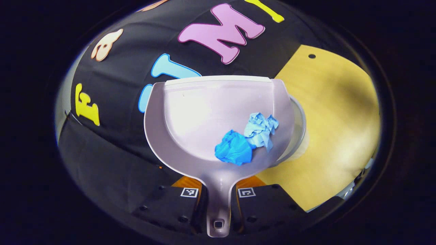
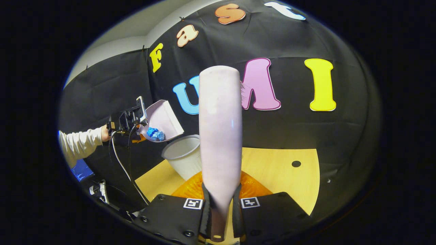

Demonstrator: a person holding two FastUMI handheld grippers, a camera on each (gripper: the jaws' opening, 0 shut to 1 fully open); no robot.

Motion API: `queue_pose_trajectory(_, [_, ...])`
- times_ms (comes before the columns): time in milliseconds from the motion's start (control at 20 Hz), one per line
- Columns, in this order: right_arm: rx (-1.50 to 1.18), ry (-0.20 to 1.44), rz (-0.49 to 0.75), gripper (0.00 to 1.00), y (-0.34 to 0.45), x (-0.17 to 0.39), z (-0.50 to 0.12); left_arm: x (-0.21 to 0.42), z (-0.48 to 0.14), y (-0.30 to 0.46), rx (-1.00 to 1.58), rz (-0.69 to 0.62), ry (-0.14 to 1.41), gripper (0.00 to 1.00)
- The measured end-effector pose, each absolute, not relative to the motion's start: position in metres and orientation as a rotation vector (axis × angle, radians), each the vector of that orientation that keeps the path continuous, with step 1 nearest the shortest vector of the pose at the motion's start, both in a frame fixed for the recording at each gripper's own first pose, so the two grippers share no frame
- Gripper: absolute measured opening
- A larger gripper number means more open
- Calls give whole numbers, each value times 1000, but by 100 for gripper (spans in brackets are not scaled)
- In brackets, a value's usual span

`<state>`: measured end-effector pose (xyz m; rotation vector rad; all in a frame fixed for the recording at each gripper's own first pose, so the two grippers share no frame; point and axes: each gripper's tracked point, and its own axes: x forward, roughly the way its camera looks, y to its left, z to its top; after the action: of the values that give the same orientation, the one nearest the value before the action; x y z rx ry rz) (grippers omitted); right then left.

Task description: Pick up the small broom and dustpan from the desktop, sweep the trash into the dustpan with the broom, and then empty the trash into the garbage bin.

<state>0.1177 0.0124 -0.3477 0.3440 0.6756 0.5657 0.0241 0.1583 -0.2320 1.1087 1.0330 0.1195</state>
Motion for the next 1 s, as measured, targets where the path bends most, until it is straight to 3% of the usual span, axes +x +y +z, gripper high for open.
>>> queue_pose_trajectory(300, [360, 705, 570, 26, 8, 101, -359, 14, -233, 186, 1699, 52, 1126, 27])
queue_pose_trajectory(450, [350, 738, 567, 26, 4, 90, -372, 20, -224, 189, 2124, 9, 1048, 26])
queue_pose_trajectory(550, [328, 751, 560, 26, 0, 84, -378, 11, -231, 187, 2227, -8, 1024, 24])
queue_pose_trajectory(750, [312, 761, 554, 26, -3, 79, -382, 16, -231, 184, 2202, -14, 957, 26])
queue_pose_trajectory(1000, [297, 739, 525, 26, -7, 86, -373, 9, -217, 161, 1691, 185, 818, 26])
